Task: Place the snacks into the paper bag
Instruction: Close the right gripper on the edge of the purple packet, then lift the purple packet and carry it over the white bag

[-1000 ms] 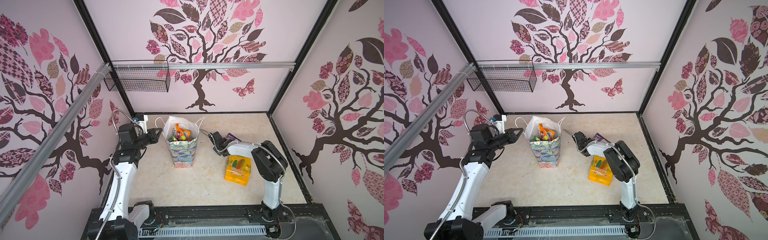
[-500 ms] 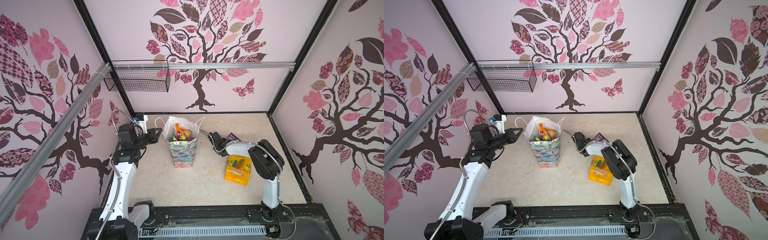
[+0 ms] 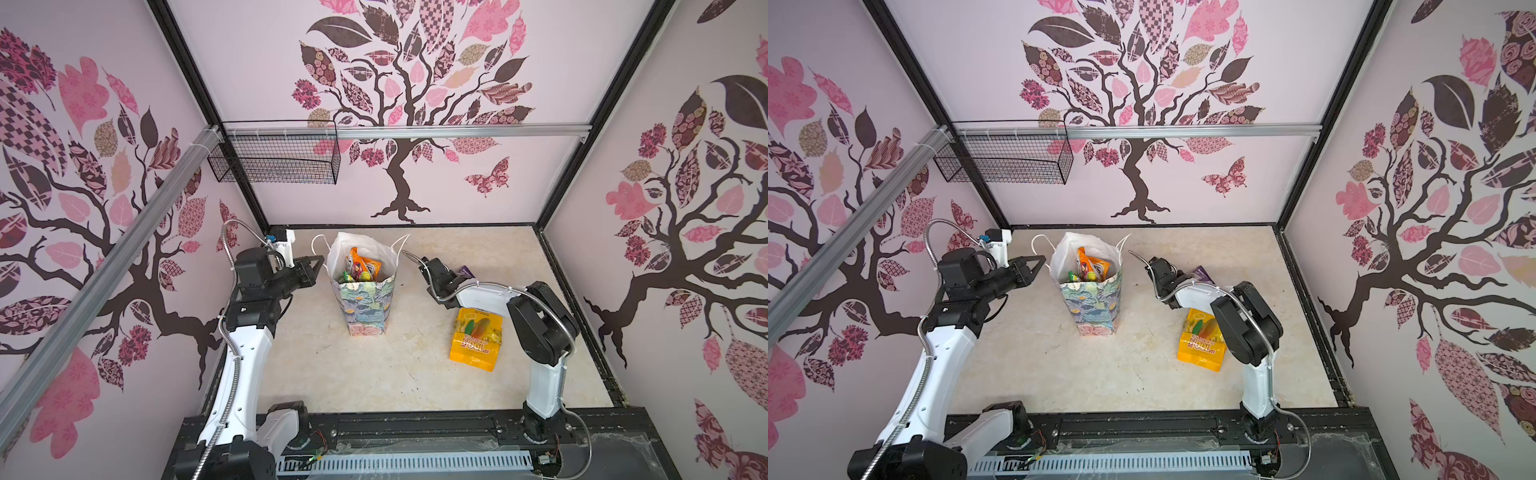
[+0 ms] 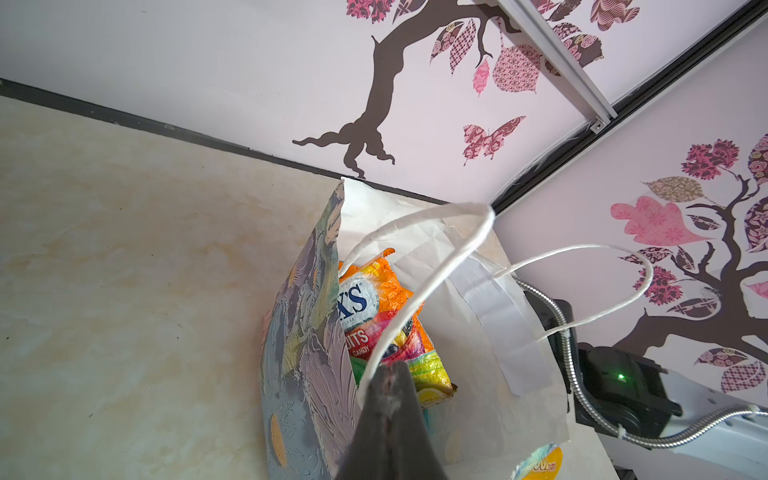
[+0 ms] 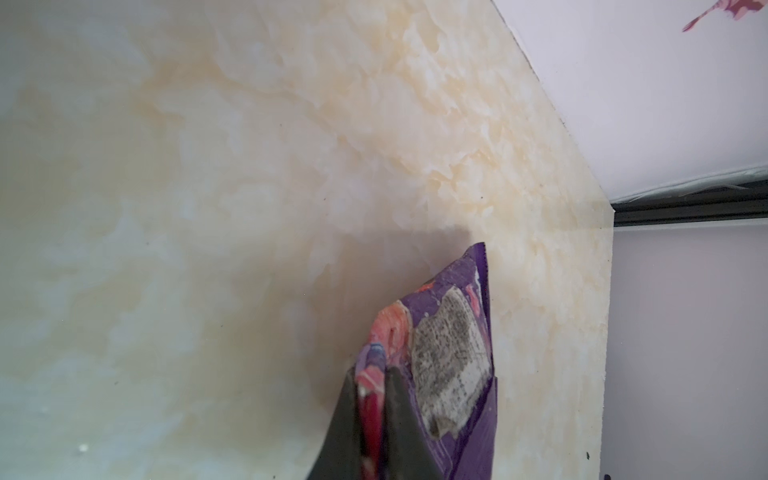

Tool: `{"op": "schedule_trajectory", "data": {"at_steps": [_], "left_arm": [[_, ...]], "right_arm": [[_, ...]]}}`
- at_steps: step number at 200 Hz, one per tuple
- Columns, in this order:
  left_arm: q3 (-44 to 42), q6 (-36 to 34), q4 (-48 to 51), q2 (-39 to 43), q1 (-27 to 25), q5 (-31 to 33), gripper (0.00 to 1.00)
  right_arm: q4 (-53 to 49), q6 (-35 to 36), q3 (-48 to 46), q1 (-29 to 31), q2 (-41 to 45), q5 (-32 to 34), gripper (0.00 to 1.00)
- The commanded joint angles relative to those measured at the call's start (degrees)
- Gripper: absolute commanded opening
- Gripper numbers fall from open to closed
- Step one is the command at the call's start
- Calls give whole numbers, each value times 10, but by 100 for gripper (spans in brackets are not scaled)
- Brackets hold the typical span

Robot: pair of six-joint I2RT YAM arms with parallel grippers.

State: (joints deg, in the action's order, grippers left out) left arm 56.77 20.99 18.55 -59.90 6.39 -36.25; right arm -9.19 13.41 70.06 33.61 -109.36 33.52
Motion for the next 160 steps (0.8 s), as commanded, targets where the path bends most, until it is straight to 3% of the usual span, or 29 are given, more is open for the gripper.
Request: {"op": "schedule_trajectory", "data": {"at_steps": [1, 72, 160], "left_arm": [[-6, -6, -14, 10, 3, 1, 0], [-7, -4, -17, 11, 3, 1, 0], [-9, -4, -19, 13, 3, 0, 0]], "right_arm": [[-11, -44, 6, -17, 69, -46, 0], [-13, -128, 0, -73, 199, -204, 0], [-12, -156, -4, -77, 267, -247, 0]]}}
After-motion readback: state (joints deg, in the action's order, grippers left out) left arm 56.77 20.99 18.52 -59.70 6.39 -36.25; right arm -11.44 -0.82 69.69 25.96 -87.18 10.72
